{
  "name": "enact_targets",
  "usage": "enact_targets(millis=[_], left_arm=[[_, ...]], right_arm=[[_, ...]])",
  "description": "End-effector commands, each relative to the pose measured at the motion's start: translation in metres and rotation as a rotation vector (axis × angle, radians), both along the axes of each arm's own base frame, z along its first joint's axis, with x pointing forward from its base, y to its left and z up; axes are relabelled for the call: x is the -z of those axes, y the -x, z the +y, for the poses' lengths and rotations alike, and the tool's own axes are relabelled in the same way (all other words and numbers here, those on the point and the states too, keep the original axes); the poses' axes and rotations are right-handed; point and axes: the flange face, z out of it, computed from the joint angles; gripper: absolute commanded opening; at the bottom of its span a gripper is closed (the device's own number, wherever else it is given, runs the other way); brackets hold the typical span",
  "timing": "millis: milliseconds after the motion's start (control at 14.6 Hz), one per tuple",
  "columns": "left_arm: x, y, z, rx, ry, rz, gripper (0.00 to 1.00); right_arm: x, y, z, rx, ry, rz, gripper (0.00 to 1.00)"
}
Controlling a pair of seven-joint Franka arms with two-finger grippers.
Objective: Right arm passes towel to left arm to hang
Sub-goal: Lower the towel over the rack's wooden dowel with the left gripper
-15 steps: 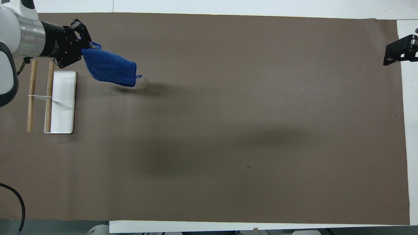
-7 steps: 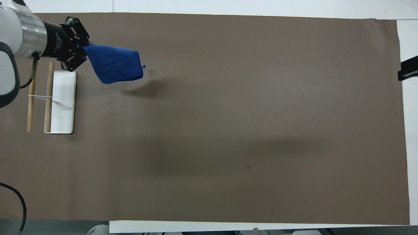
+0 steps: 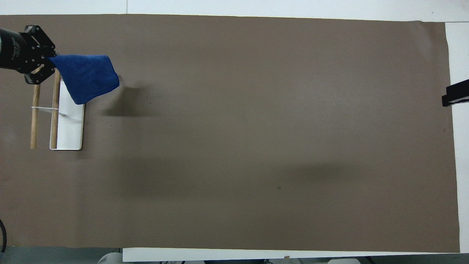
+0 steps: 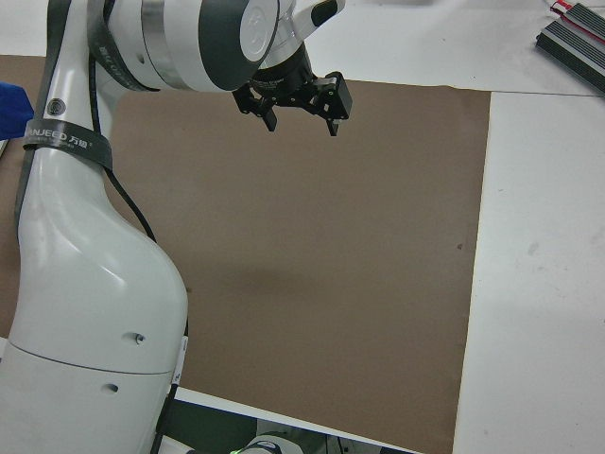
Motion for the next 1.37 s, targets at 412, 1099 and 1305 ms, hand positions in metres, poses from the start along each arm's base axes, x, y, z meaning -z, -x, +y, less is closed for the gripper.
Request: enact_targets(millis=[412,1099,1305], left_arm=[[-0.002,0.018,0.084,0.037,-0.037,0.068,0.0],[-0.006,0.023,0.147,0.254,-0.108,-0.043,0.0],[-0.005,0.024,0.156,0.304,-0.133,-0.078,0.0]], right_arm=[[0.001,0.003,0.0,-0.013,-0.018,-0.003,1.0],[0.001,0.003,0.0,-0.013,-0.018,-0.003,1.0],[0.001,0.003,0.0,-0.013,-0.018,-0.003,1.0]])
